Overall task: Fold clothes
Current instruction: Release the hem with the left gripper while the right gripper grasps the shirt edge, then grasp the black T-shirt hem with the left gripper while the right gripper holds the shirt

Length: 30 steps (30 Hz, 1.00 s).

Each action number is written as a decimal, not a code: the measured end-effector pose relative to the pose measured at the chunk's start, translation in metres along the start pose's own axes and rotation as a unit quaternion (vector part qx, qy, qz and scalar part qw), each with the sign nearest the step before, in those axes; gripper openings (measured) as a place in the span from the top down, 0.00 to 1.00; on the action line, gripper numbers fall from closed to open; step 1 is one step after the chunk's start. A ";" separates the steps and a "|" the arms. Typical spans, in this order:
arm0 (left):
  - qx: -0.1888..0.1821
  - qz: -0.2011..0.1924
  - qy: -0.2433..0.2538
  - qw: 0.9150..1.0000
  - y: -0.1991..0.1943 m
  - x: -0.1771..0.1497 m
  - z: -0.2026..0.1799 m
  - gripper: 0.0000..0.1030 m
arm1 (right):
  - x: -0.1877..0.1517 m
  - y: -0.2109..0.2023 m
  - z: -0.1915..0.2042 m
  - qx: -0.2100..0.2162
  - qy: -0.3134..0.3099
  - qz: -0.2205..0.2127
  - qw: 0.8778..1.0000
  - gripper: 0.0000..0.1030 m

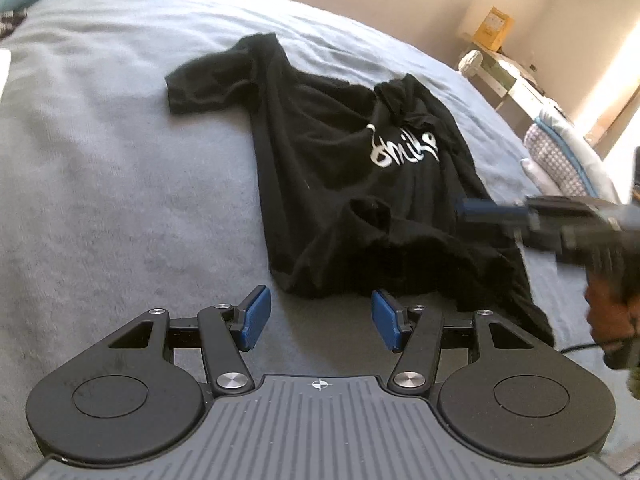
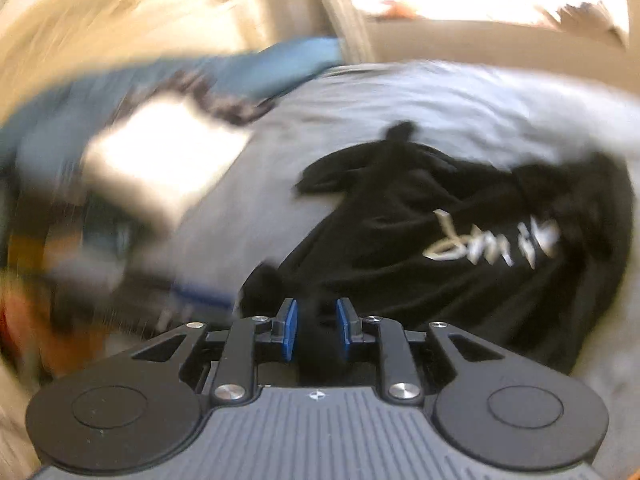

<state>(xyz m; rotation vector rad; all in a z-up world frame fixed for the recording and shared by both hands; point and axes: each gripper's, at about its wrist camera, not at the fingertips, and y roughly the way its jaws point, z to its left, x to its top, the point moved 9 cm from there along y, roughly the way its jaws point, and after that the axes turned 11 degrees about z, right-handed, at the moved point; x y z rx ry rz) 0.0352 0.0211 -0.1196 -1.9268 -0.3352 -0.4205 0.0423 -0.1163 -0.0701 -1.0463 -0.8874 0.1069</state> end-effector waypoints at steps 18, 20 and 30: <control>0.034 -0.033 -0.039 0.998 0.019 0.036 0.036 0.46 | 0.014 0.013 -0.071 -0.073 0.127 -0.012 0.989 0.77; 0.031 -0.033 -0.041 0.998 0.020 0.036 0.037 0.46 | 0.015 0.002 -0.064 -0.072 0.109 -0.025 0.991 0.77; 0.016 -0.029 -0.051 0.998 0.021 0.040 0.043 0.46 | 0.011 0.029 0.036 -0.037 -0.132 -0.001 0.991 0.59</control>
